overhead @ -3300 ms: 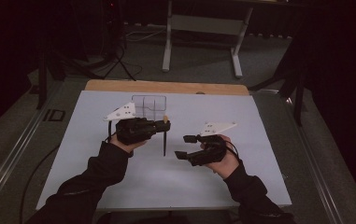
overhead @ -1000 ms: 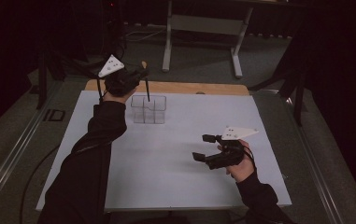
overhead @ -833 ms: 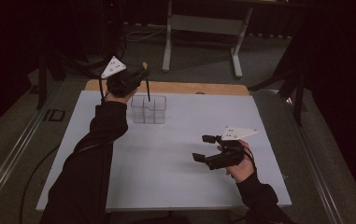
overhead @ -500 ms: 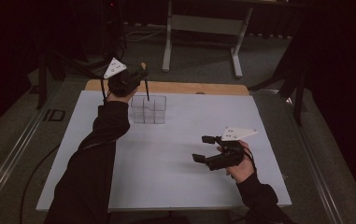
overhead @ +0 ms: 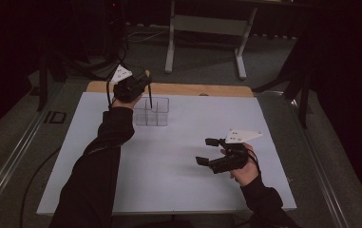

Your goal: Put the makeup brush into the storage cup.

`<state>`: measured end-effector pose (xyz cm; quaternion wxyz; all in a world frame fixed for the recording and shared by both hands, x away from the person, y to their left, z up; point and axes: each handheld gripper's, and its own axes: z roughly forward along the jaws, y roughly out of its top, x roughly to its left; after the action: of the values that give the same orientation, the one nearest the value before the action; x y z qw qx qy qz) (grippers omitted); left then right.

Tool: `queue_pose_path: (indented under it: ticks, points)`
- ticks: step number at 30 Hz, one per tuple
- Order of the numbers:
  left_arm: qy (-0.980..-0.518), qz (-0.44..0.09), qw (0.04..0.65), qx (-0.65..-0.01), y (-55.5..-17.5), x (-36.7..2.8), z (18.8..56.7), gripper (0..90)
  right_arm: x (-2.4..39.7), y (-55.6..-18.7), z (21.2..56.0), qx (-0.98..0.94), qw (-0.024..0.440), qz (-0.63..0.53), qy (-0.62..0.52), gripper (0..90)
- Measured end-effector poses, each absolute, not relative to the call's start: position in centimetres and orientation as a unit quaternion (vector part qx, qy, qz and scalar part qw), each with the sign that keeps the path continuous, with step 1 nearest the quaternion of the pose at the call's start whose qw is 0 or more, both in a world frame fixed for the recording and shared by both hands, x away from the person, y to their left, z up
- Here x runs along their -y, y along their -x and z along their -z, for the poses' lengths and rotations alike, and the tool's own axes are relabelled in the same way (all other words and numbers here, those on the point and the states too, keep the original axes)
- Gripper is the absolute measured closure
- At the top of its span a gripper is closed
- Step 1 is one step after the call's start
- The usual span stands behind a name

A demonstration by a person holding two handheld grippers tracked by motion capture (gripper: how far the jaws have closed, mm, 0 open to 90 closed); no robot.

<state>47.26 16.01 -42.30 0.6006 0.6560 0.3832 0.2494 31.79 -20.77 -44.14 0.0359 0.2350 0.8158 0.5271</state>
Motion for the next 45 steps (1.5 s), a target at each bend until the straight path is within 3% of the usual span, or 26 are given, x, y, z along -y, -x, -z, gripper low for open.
queue_pose_path:
  ticks: [31, 32, 34, 38, 40, 45]
  points:
    - [-0.666, -0.230, 0.577, -0.414, -46.8, -15.8, 45.0, 83.1, 20.9, -31.8, 44.1, -0.815, 0.038, -0.526, -0.239, 16.1]
    - [-0.662, -0.231, 0.576, -0.419, -46.8, -15.8, 44.9, 78.7, 20.9, -31.8, 44.1, -0.815, 0.038, -0.527, -0.238, 16.1]
    - [-0.658, -0.226, 0.569, -0.439, -47.0, -15.7, 44.6, 48.6, 20.9, -31.8, 44.1, -0.815, 0.039, -0.526, -0.239, 16.1]
    - [-0.662, -0.204, 0.546, -0.472, -47.2, -15.8, 43.6, 24.7, 21.0, -31.9, 44.1, -0.814, 0.040, -0.527, -0.239, 16.0]
    - [-0.659, -0.205, 0.546, -0.475, -47.1, -15.8, 43.3, 17.7, 21.1, -31.9, 44.1, -0.814, 0.041, -0.527, -0.239, 16.1]
    - [-0.663, -0.198, 0.542, -0.476, -47.0, -15.9, 42.9, 11.3, 21.1, -31.9, 44.0, -0.813, 0.043, -0.529, -0.240, 16.0]
